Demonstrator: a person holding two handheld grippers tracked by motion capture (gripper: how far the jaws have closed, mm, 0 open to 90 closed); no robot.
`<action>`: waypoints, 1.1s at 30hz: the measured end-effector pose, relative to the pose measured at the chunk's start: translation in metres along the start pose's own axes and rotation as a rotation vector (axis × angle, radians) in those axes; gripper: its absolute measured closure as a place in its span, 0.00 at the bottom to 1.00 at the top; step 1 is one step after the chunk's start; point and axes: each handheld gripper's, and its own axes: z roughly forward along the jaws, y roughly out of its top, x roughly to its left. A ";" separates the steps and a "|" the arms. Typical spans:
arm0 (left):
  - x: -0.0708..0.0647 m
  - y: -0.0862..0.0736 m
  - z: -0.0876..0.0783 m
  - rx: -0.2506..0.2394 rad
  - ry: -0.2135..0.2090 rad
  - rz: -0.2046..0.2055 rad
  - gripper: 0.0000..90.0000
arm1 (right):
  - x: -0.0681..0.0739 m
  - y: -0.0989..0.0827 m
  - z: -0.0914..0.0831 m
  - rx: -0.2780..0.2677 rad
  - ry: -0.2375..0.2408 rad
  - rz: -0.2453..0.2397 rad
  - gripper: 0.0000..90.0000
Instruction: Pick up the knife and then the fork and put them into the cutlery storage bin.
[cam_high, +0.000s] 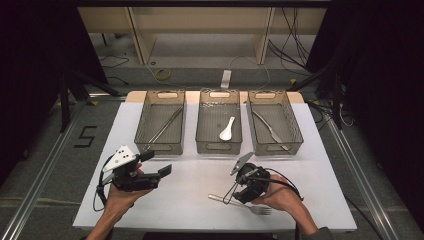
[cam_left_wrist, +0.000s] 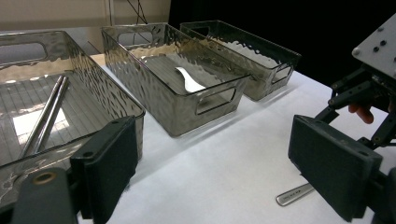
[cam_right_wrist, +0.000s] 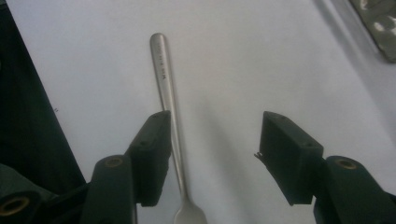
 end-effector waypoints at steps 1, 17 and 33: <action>0.000 0.000 0.000 -0.001 0.000 -0.001 0.17 | 0.001 0.000 0.001 0.004 0.002 -0.002 0.52; 0.000 0.000 0.000 0.000 0.002 0.000 0.17 | 0.004 -0.004 0.014 0.042 0.038 -0.026 0.66; 0.000 0.000 0.000 0.005 -0.001 0.007 0.17 | 0.007 -0.007 0.028 0.109 0.077 -0.039 0.78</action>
